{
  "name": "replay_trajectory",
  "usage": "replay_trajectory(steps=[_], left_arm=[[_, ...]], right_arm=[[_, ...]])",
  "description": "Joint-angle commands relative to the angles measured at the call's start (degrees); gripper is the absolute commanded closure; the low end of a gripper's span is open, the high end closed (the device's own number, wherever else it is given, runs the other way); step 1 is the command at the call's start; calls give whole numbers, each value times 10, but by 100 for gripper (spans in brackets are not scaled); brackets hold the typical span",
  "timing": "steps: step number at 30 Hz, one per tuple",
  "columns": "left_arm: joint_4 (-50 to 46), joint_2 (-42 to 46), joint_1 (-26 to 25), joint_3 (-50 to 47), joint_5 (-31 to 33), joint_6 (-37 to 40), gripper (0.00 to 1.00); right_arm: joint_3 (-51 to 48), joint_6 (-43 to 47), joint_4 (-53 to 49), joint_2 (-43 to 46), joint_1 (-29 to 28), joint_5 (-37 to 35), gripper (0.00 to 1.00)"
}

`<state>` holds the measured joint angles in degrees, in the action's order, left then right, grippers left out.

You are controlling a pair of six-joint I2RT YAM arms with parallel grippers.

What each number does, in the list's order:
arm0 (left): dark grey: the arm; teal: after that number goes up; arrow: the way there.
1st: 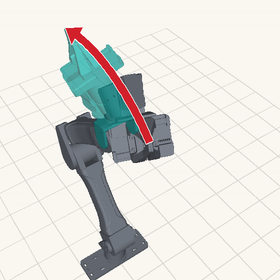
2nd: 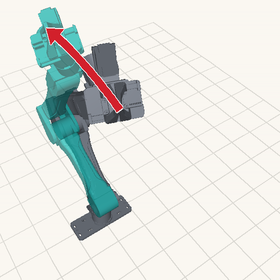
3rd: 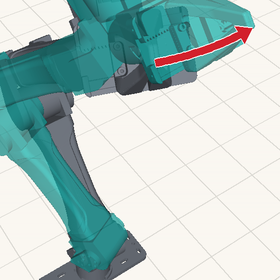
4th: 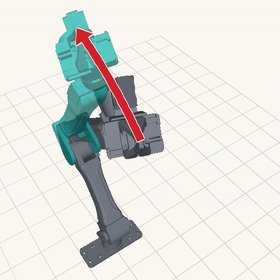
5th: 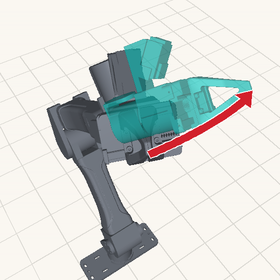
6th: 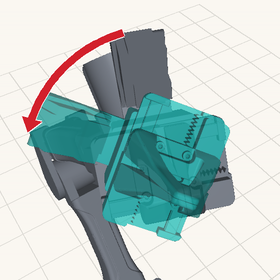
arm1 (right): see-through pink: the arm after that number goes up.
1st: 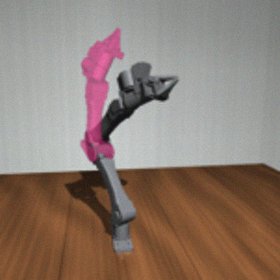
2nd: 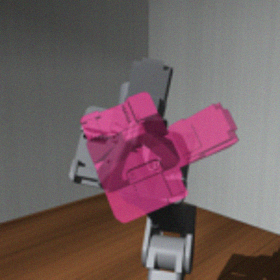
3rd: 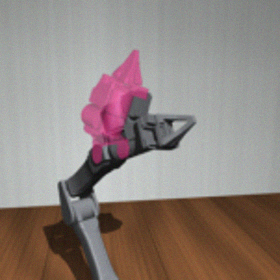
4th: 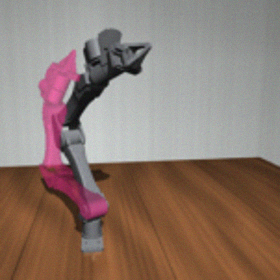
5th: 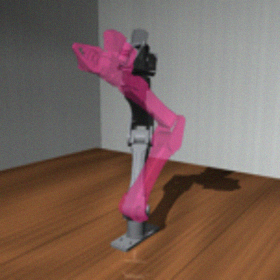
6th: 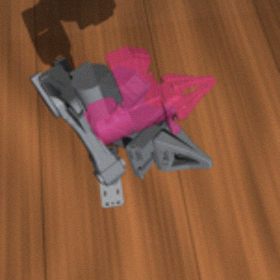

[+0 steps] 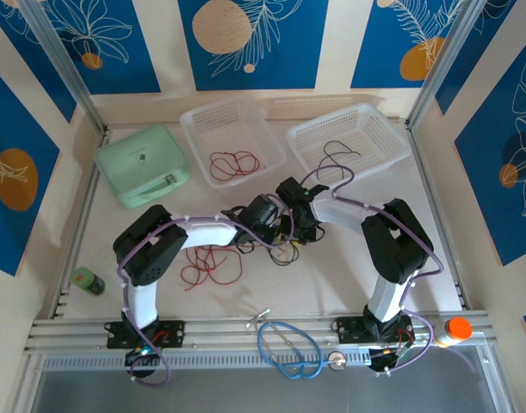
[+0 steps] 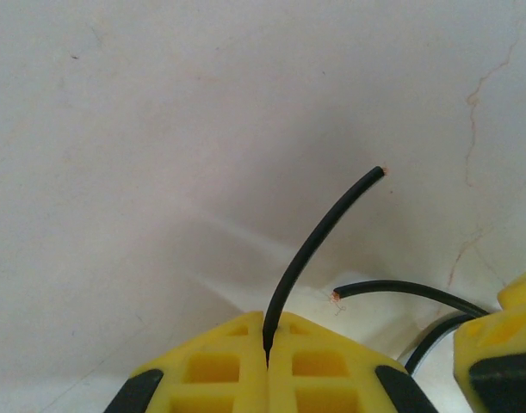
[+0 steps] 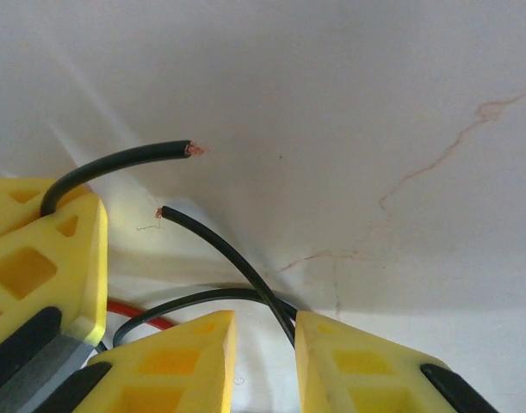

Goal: Untangle the cables

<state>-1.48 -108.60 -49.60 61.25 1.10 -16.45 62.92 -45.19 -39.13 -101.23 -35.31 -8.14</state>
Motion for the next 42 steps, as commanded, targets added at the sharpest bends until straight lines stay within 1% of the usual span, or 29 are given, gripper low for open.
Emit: replay_trajectory(steps=[1,4,9,11,13,19,25,30,35,40,42], left_arm=[[17,51,2,-8,-13,4,100],[44,74,3,-29,-17,-4,100],[118,112,9,-92,-31,-23,100],[138,116,13,-112,-38,-32,100],[146,111,15,-118,-45,-37,100],[146,101,16,-118,-51,-35,100],[138,116,16,-118,-46,-32,100],[115,139,15,-111,-44,-32,100],[51,177,16,-90,-38,-24,100],[-36,242,17,-73,-28,-5,100],[-77,276,17,-73,-12,3,100]], right_arm=[[-23,-12,-27,-44,6,-72,75],[-48,-17,-15,-42,16,-72,75],[-91,-11,48,-13,57,-7,75],[-98,-12,70,-1,71,21,75],[-94,-14,78,5,76,33,75],[-53,-16,55,-16,63,23,77],[-45,-30,27,-20,60,2,85],[-46,-45,-6,-18,48,-31,89],[-75,-60,-23,1,49,-66,100],[-97,-59,-9,52,76,-73,100],[-96,-57,-8,86,91,-76,100]])
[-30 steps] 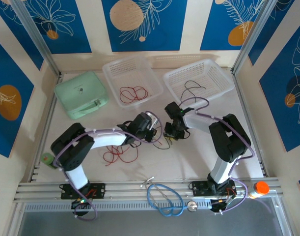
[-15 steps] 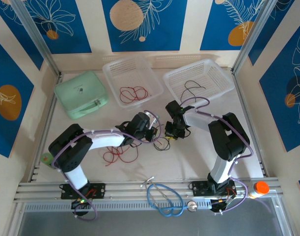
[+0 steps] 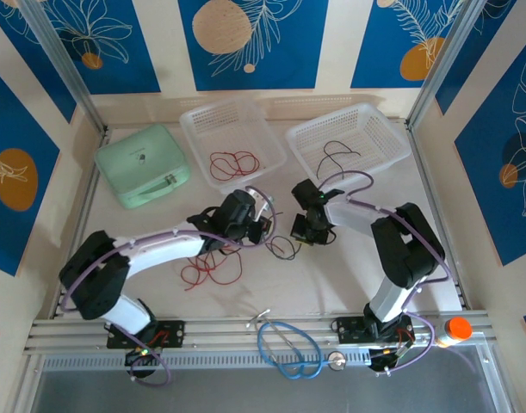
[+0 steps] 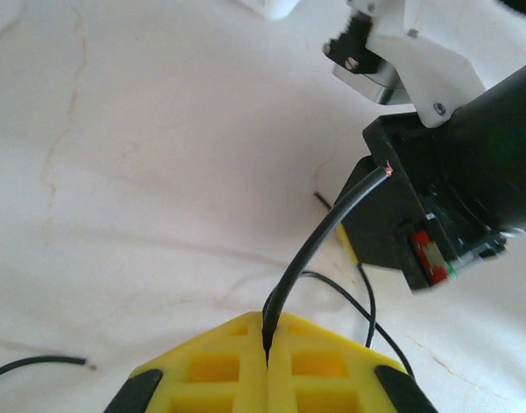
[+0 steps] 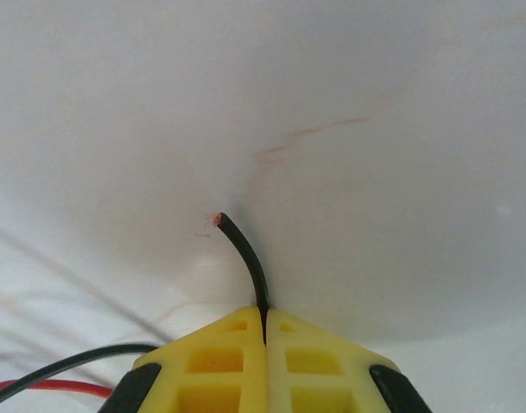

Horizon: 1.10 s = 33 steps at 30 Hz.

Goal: Untangle the cables

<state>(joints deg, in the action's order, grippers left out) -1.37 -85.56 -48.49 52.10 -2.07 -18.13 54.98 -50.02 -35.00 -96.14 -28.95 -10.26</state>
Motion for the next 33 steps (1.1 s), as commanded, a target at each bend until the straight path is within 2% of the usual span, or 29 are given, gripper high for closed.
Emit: replay_trajectory(steps=[1,9,12,16,27,33], left_arm=[[-97,62,5,17,29,24,100],[-266,201,6,9,177,40,100],[-309,242,10,15,231,40,99],[-335,277,20,25,272,48,98],[-262,311,27,39,308,103,98],[-196,265,27,101,287,161,96]], right_arm=[[-16,-8,-49,51,36,-56,100],[-62,6,-42,183,143,-49,100],[-87,20,-42,217,191,-34,100],[-107,37,-42,265,250,-8,100],[-60,95,-54,345,390,53,100],[14,112,-5,327,447,124,100]])
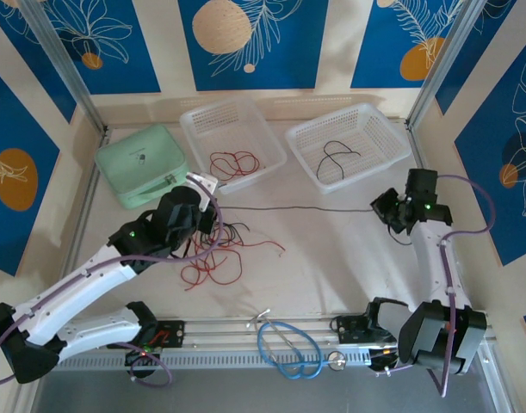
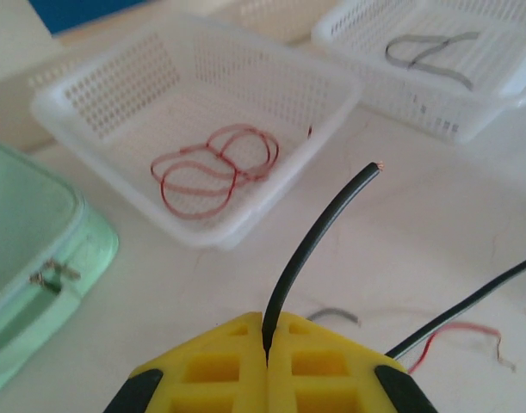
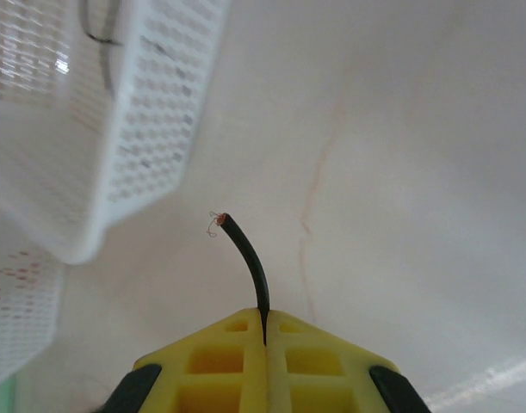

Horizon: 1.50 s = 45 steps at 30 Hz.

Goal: Untangle the cables

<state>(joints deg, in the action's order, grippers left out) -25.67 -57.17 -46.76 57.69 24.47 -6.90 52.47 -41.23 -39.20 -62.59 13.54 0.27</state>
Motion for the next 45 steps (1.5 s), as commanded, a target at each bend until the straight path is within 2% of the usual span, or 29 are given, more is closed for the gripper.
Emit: replay_trajectory(steps=[1,5,9,13,21,23,27,28,30,32,33,39,42,45], left_arm=[[62,-35,10,58,13,56,96],[131,-134,10,136,-41,75,96],[207,-268,11,238,-98,69,96],[340,-399,10,311,-143,47,97],[540,-677,10,499,-136,30,96],[554,-738,9,550,-127,26,96],[500,-848,9,670,-130,18,94],[486,-869,9,693,-128,18,90],[470,-891,9,713,-121,16,75],[468,-892,9,708,-121,17,54],[464,-891,9,707,-123,20,47],[433,-845,7,708,-185,55,17],[410,-803,2,708,-205,81,9],[365,-746,-9,707,-208,116,1]], right_arm=[[53,27,46,-15,24,26,100],[119,32,83,-57,24,39,100],[170,40,132,-102,16,40,100],[205,51,184,-146,-3,47,100],[287,74,248,-261,-37,13,100],[311,76,247,-294,-39,1,100],[346,76,251,-361,-45,-18,100],[357,77,249,-380,-46,-24,100],[375,81,243,-412,-49,-35,100],[389,84,241,-442,-51,-44,100],[394,86,241,-453,-51,-44,100],[429,85,233,-509,-55,-42,97],[442,90,225,-517,-59,-49,88],[465,100,199,-525,-66,-69,67]])
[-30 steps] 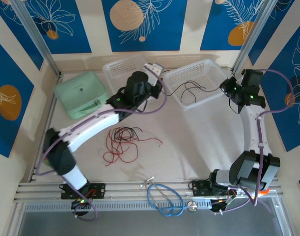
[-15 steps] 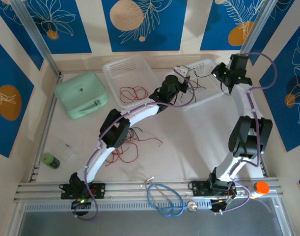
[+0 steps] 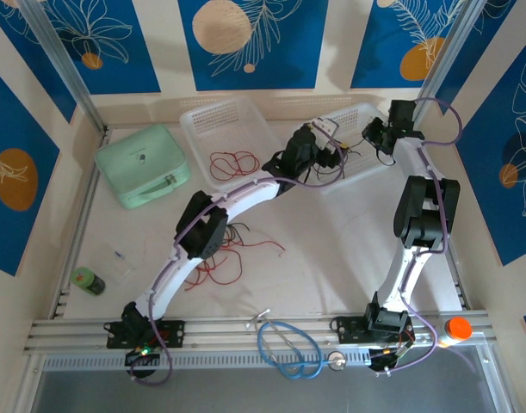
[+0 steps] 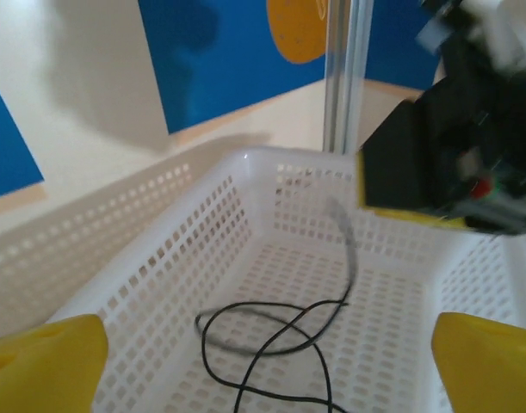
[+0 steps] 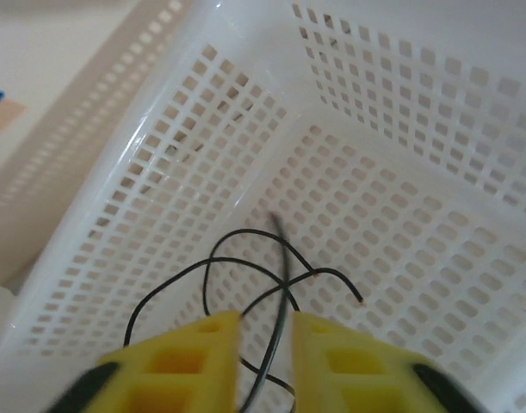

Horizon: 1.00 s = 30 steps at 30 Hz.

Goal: Untangle the cables

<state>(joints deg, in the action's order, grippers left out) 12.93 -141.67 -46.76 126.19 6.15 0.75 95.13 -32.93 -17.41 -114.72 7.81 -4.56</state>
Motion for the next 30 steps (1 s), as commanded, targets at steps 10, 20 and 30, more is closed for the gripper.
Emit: replay_trajectory(steps=[10,20,30], left_arm=[[-238,423,-20,-228,108,0,0],[-608,672,-14,-489,227,-298,26],[-556,756,150,-755,87,-405,56]], right_arm=[[5,46,-50,94,-36,-20,45],[-116,112,-200,297,-148,47,50],[-288,32,-238,441,-359,30,51]])
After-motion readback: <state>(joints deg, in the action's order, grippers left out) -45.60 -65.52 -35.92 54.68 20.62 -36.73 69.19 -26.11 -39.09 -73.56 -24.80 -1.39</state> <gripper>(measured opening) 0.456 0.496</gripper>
